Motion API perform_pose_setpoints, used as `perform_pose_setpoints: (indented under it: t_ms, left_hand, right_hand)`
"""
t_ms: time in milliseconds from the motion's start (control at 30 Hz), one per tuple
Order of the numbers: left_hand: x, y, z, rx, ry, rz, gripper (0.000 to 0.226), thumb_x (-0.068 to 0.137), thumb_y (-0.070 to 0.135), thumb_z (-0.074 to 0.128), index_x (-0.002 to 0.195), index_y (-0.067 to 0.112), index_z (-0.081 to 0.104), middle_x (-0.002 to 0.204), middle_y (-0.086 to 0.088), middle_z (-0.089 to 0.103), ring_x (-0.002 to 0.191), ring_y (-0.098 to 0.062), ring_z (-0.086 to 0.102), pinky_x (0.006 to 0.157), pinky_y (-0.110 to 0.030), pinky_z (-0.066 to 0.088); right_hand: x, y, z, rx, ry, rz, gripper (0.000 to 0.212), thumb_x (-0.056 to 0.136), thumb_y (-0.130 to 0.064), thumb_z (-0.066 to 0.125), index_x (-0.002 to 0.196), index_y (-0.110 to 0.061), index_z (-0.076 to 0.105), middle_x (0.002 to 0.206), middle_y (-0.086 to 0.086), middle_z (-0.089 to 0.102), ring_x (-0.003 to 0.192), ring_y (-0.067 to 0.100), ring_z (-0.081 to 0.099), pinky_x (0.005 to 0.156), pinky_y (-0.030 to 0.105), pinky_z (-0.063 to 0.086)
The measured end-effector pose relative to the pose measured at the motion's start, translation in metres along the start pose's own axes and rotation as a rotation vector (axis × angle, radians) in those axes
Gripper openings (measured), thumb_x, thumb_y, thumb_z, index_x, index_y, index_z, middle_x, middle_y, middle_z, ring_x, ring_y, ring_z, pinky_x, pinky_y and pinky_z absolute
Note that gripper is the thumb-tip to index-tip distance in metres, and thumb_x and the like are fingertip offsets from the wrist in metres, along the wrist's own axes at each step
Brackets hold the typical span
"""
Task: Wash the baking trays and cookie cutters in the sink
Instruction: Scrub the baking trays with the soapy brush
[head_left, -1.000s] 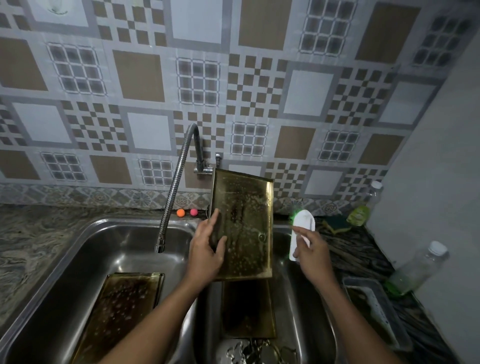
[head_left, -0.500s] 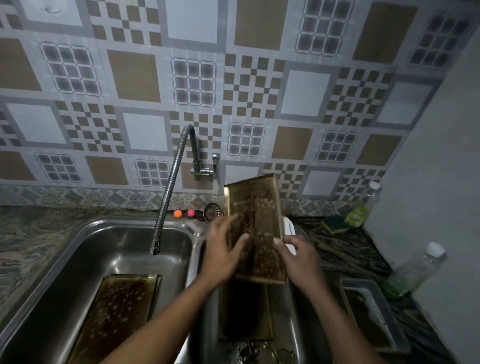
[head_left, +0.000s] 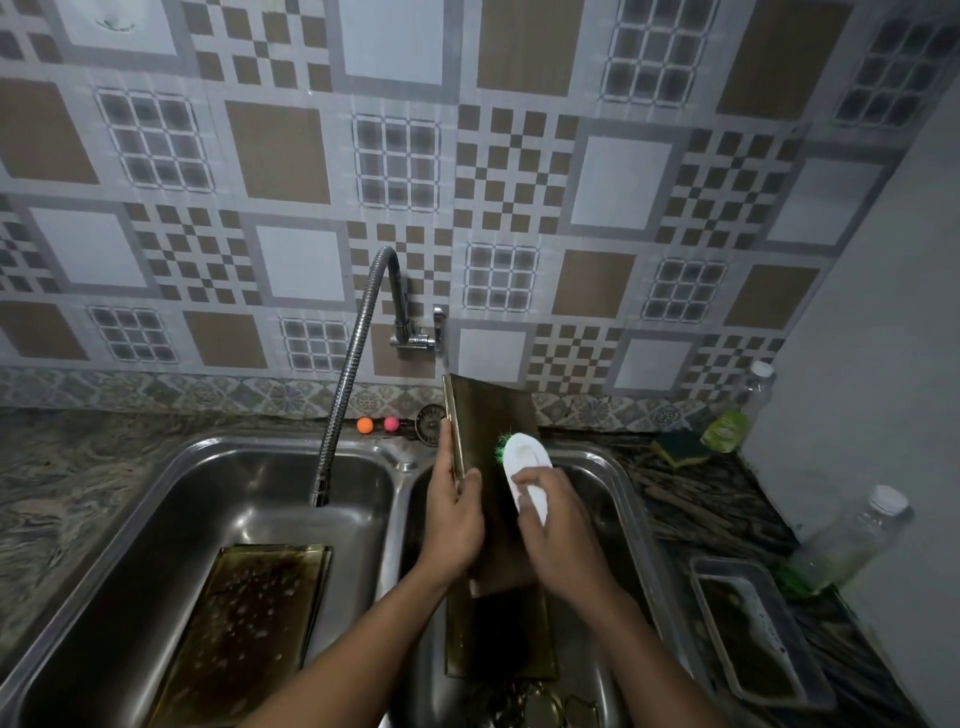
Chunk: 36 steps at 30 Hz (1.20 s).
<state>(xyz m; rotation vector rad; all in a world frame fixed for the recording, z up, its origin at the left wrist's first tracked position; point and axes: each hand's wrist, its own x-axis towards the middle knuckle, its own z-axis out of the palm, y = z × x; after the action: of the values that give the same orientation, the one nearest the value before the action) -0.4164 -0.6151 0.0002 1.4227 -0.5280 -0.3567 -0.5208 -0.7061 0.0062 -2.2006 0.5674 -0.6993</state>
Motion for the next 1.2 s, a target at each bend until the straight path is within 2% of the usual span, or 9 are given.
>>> perform_pose_setpoints:
  t_ms: [233, 333, 433, 567, 700, 867, 967, 1100, 1200]
  left_hand:
    - [-0.007, 0.002, -0.008, 0.047, -0.043, 0.029, 0.068, 0.095, -0.003, 0.056, 0.150, 0.028, 0.030, 0.142, 0.007, 0.053, 0.126, -0.002, 0.054, 0.106, -0.025, 0.045]
    - [-0.006, -0.001, -0.011, 0.071, -0.046, 0.047, 0.066, 0.095, -0.001, 0.057, 0.149, 0.029, 0.033, 0.142, 0.009, 0.055, 0.118, -0.006, 0.061, 0.102, -0.032, 0.050]
    - [-0.009, 0.005, -0.008, 0.086, -0.148, 0.047, 0.065, 0.095, -0.001, 0.056, 0.147, 0.030, 0.035, 0.130, 0.030, 0.056, 0.090, 0.006, 0.066, 0.087, -0.017, 0.052]
    - [-0.015, 0.014, 0.003, 0.074, -0.224, 0.054, 0.064, 0.095, -0.001, 0.056, 0.148, 0.027, 0.035, 0.138, 0.018, 0.053, 0.121, 0.001, 0.057, 0.099, -0.023, 0.050]
    - [-0.006, 0.025, 0.001, 0.050, -0.142, 0.067, 0.063, 0.095, -0.004, 0.054, 0.148, 0.023, 0.035, 0.134, 0.013, 0.055, 0.110, 0.009, 0.060, 0.085, -0.010, 0.049]
    - [-0.002, 0.028, -0.018, 0.038, -0.081, 0.072, 0.061, 0.098, 0.006, 0.055, 0.147, 0.036, 0.039, 0.128, 0.032, 0.058, 0.088, -0.022, 0.063, 0.086, -0.046, 0.055]
    - [-0.009, 0.034, -0.017, 0.056, -0.153, 0.089, 0.059, 0.098, 0.003, 0.054, 0.149, 0.028, 0.038, 0.133, 0.034, 0.051, 0.105, -0.032, 0.064, 0.092, -0.049, 0.049]
    - [-0.015, 0.040, -0.005, 0.065, -0.246, 0.151, 0.059, 0.097, -0.002, 0.053, 0.147, 0.025, 0.036, 0.140, 0.023, 0.046, 0.123, 0.011, 0.050, 0.095, -0.014, 0.048]
    - [-0.004, 0.038, -0.003, 0.002, -0.181, 0.123, 0.056, 0.099, 0.004, 0.051, 0.149, 0.027, 0.037, 0.139, 0.021, 0.050, 0.124, -0.002, 0.055, 0.097, -0.032, 0.053]
  right_hand:
    - [0.017, 0.010, -0.014, -0.108, 0.137, 0.108, 0.041, 0.100, -0.036, 0.048, 0.140, -0.028, 0.049, 0.139, -0.003, 0.055, 0.124, 0.015, 0.051, 0.093, 0.022, 0.040]
    - [0.022, 0.018, -0.023, -0.196, 0.214, 0.117, 0.043, 0.100, -0.037, 0.045, 0.143, -0.033, 0.046, 0.124, 0.002, 0.064, 0.105, 0.016, 0.059, 0.079, 0.026, 0.047]
    - [0.037, 0.021, -0.036, -0.174, 0.324, 0.252, 0.041, 0.101, -0.038, 0.045, 0.142, -0.036, 0.043, 0.115, 0.007, 0.066, 0.088, 0.015, 0.059, 0.066, 0.030, 0.049]
    - [0.062, -0.012, -0.033, 0.040, 0.378, 0.279, 0.038, 0.101, -0.031, 0.048, 0.139, -0.028, 0.049, 0.120, 0.004, 0.066, 0.079, 0.010, 0.061, 0.058, 0.026, 0.051]
    - [0.049, -0.032, -0.010, -0.002, 0.314, 0.070, 0.037, 0.100, -0.031, 0.051, 0.136, -0.036, 0.049, 0.100, -0.005, 0.066, 0.075, 0.005, 0.059, 0.058, 0.016, 0.047]
    - [0.025, 0.005, -0.019, -0.051, 0.345, 0.165, 0.037, 0.099, -0.027, 0.053, 0.136, -0.029, 0.053, 0.109, 0.003, 0.071, 0.081, 0.006, 0.059, 0.060, 0.016, 0.046]
    - [0.039, 0.019, -0.038, -0.031, 0.430, 0.294, 0.035, 0.100, -0.026, 0.051, 0.135, -0.022, 0.055, 0.122, 0.009, 0.067, 0.097, 0.018, 0.063, 0.072, 0.021, 0.044]
    - [0.068, -0.013, -0.041, 0.102, 0.461, 0.317, 0.036, 0.102, -0.029, 0.048, 0.138, -0.028, 0.051, 0.113, 0.002, 0.068, 0.080, 0.013, 0.061, 0.055, 0.022, 0.046]
    - [0.067, -0.046, -0.025, 0.137, 0.386, 0.177, 0.036, 0.101, -0.031, 0.049, 0.136, -0.036, 0.049, 0.094, -0.013, 0.061, 0.070, 0.007, 0.063, 0.049, 0.020, 0.049]
